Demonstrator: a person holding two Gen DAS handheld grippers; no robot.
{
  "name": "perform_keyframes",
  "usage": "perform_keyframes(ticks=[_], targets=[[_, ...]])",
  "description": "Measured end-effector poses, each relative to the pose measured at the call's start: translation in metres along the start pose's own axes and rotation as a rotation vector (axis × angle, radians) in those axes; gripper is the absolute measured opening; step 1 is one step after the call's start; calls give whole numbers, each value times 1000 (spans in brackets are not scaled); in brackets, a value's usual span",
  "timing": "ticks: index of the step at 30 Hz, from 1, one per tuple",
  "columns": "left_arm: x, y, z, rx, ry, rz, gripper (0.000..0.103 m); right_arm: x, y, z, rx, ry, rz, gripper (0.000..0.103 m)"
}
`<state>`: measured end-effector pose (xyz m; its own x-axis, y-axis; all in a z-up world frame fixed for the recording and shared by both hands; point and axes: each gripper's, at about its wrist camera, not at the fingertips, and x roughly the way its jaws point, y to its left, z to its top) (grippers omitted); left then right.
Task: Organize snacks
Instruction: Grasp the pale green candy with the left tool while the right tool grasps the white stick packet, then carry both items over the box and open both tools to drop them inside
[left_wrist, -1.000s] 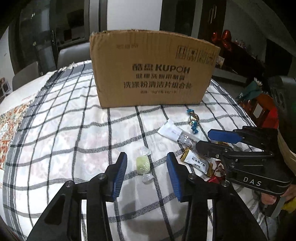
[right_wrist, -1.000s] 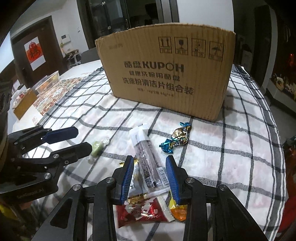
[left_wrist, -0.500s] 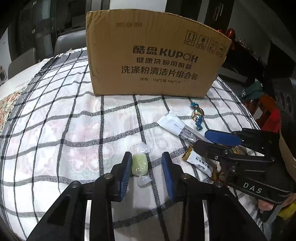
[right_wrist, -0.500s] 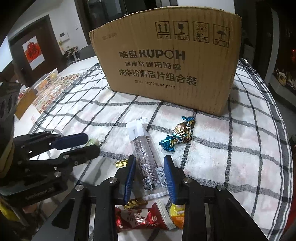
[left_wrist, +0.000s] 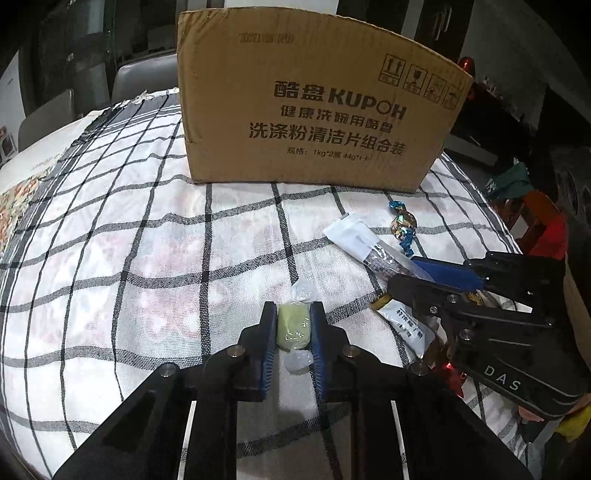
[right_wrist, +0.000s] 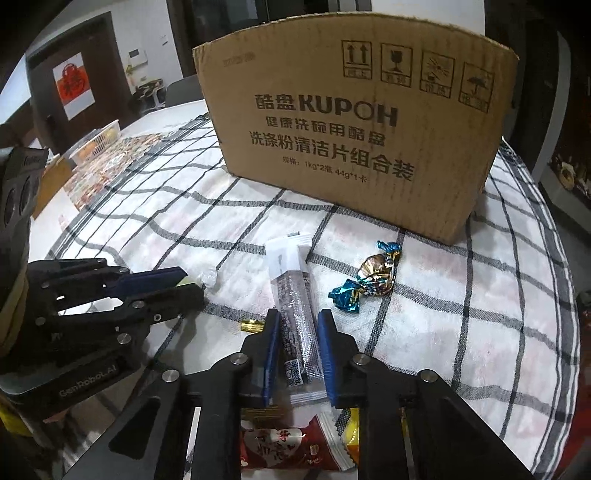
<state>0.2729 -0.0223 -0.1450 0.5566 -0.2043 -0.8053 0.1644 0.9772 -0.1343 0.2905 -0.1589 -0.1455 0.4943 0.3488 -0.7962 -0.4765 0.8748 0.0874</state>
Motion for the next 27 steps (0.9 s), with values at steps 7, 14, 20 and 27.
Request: perform_keyframes(ticks=[7,14,20,27], targets=[[-14,-1,3,9,-36,-5,19,-14,5,1,5,-34,-6,21],[-37,-6,7,30,-83,-6,19,-40,8,4,23,-85,-15,21],[-64,-13,12,54,-140,-12,19,-67,11,4,55,-139,-22,21],[-99,-21,16,76,-212,-14,19,-99,16,6,100,-209,-23,21]])
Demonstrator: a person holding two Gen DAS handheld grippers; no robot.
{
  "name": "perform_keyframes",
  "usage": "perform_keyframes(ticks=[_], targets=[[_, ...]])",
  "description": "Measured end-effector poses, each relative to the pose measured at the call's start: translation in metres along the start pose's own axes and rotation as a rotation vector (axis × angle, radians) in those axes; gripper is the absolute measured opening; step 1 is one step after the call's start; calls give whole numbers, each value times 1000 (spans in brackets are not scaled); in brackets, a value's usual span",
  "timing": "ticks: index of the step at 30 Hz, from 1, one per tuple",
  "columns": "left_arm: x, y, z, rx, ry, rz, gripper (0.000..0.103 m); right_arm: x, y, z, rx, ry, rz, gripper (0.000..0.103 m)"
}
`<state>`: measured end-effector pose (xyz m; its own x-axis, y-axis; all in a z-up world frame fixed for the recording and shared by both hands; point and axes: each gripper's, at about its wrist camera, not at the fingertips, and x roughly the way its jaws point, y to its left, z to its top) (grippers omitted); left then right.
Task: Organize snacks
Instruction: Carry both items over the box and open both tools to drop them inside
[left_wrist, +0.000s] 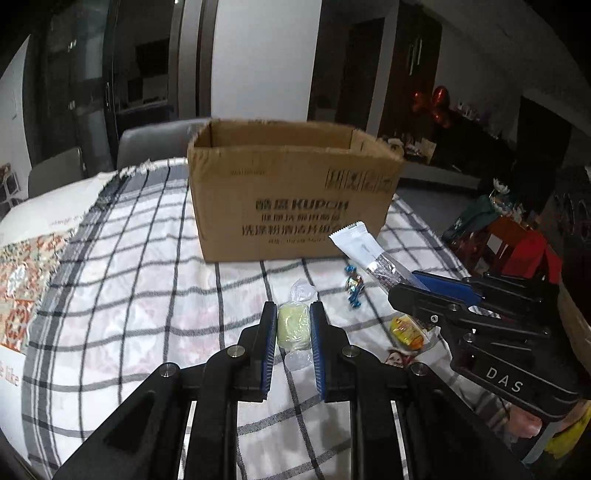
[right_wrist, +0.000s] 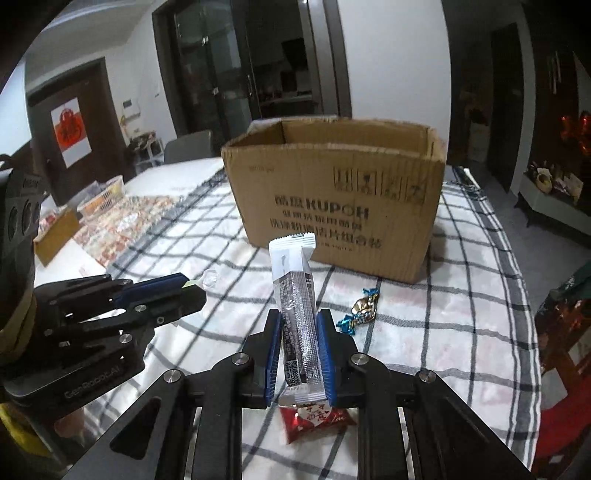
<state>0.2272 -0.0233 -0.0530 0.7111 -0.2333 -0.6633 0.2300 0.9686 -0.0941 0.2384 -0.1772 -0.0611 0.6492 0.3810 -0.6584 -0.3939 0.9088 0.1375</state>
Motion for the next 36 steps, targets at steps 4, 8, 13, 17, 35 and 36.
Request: perform_keyframes(ticks=[4,8,13,17,35,36], targets=[[-17,-5,6,12,-40,-7,19,-16,3,5,11,-35,-1,21],[-33,-9,15,24,-83,-13,19,-32,6,10,17,-72,-2,21],[-49,-13,28,44,-136,-12,19,-46,9,18,32,-115,-5,21],[-57,-15,42,52,-166,-13,19,-52,7,28,49,-138,-1,21],[-64,-13,115,85,-286,12,19,-66,-6,99,65,-243,-27,21],[-62,-12,119,88,-288,13,19,-65,-7,103,63,-245,-30,21]])
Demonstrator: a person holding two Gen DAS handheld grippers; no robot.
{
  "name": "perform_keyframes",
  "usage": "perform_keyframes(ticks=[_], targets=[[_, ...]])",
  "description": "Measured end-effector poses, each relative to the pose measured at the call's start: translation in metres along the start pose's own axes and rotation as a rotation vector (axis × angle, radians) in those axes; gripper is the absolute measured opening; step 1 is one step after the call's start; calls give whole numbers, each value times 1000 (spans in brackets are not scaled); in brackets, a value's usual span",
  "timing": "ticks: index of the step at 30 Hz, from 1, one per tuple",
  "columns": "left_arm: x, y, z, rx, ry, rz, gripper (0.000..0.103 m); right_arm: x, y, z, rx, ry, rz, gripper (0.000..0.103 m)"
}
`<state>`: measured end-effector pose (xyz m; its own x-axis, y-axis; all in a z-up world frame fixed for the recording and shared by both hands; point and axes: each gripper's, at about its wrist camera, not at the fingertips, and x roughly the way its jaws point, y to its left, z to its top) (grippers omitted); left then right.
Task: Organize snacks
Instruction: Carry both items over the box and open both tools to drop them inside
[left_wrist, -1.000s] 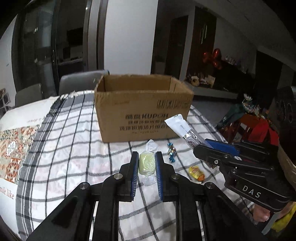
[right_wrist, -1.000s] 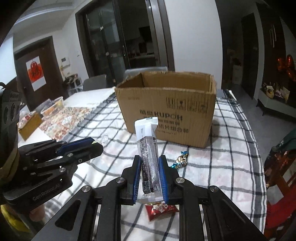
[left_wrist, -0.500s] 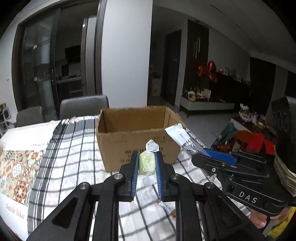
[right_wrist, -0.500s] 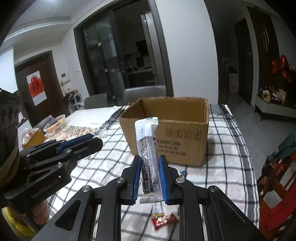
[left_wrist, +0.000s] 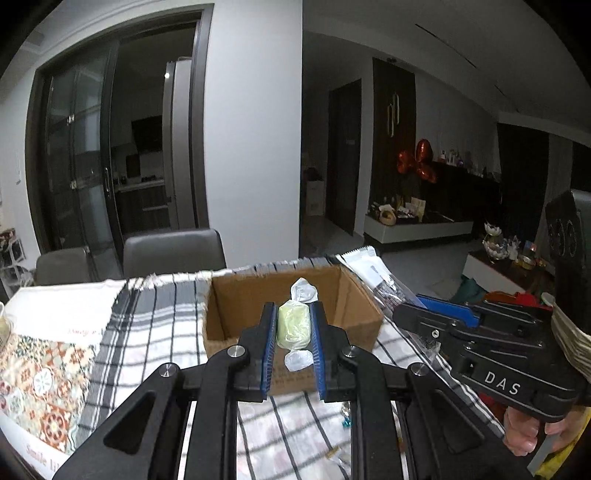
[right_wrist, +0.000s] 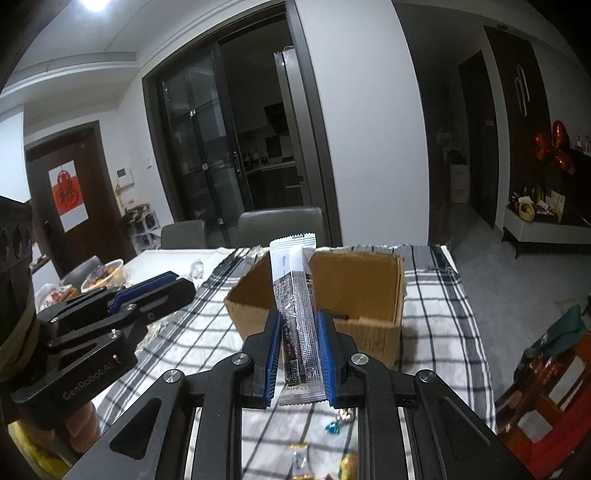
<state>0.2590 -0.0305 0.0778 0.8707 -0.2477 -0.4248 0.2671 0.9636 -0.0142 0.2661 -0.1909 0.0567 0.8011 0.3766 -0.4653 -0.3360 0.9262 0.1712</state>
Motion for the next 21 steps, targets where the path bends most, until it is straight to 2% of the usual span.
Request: perform_keyframes(ticks=[11,21], targets=[[45,11,24,33,3,26,19,44,-19,28,2,31,-16,21],[103,29,32,26,62,14,19,96,-37,34,12,84,-30,21]])
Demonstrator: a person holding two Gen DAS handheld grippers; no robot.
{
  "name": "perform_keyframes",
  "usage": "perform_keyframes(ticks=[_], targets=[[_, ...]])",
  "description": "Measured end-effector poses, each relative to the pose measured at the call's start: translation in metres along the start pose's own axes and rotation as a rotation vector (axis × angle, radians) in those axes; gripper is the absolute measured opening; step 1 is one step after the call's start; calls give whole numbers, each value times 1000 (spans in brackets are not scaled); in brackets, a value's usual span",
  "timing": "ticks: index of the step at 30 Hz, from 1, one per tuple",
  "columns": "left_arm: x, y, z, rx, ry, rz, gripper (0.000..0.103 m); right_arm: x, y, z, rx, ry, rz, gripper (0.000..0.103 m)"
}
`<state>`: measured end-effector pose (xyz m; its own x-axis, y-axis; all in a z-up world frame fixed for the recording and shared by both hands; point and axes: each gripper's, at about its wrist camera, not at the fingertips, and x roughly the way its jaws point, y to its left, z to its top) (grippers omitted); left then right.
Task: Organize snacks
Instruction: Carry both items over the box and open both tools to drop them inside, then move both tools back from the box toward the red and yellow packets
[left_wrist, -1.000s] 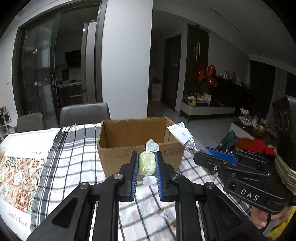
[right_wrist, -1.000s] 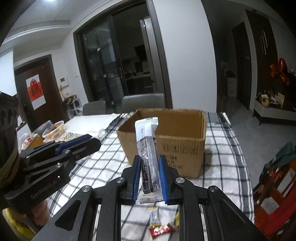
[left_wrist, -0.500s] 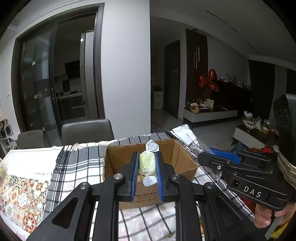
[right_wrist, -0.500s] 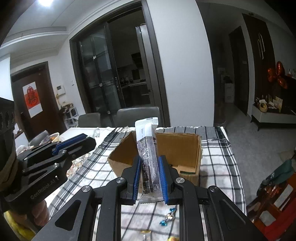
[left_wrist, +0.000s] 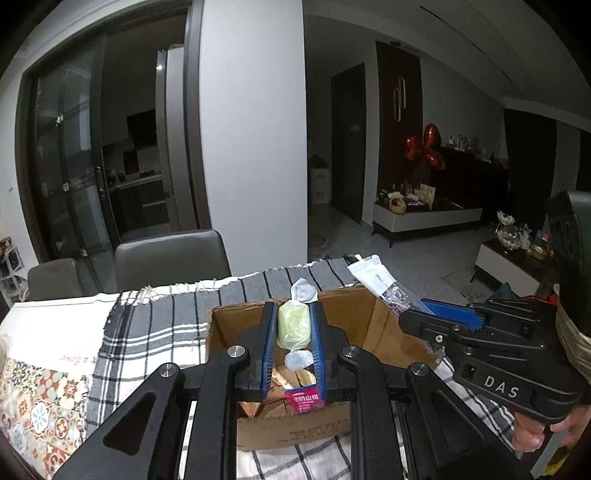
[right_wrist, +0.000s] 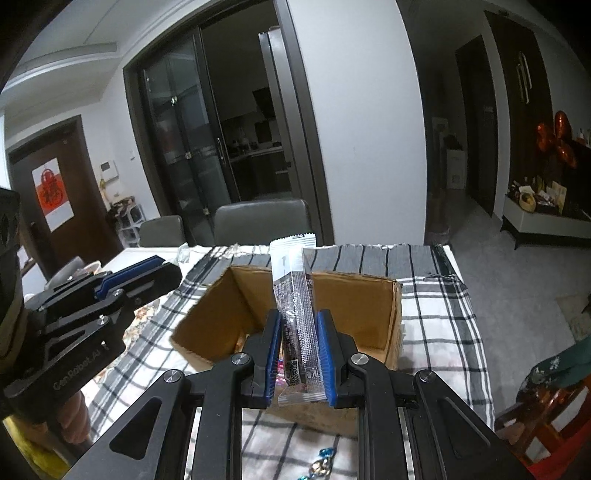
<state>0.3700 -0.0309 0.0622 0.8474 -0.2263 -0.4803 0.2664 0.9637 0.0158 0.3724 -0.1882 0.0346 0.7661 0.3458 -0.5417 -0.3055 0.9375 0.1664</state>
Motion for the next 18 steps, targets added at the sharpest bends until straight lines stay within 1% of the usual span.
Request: perform_keyframes(ticks=[3,7,8,9,10,11,12,16,18], targets=[[13,1,0,0,19,-7,19,12,-5,1,5,16,2,21],[29,-1,-1,13,39,4,19,22,-8,3,5,27,-4,21],[32,0,-1,12,45,11,22,25,-9,3,8,32,-8,21],[35,0,-1,7,52,21,28,27,-11,3,14,35,-14,22],[35,0,-1,-1,57,26,47,29,-12,3,21,38,-18,24],[35,1,-2,-12,61,32,57,29,-14,3,32,41,-20,28],[33,1,-3,-15,59,36,57,28,-15,2,42,38,-26,40],[20,-3,-11,9,48,71,57,19,-13,-2,38,25,-46,41],[11,-5,-16,18,38,74,57,7,-9,-7,27,8,-58,41]])
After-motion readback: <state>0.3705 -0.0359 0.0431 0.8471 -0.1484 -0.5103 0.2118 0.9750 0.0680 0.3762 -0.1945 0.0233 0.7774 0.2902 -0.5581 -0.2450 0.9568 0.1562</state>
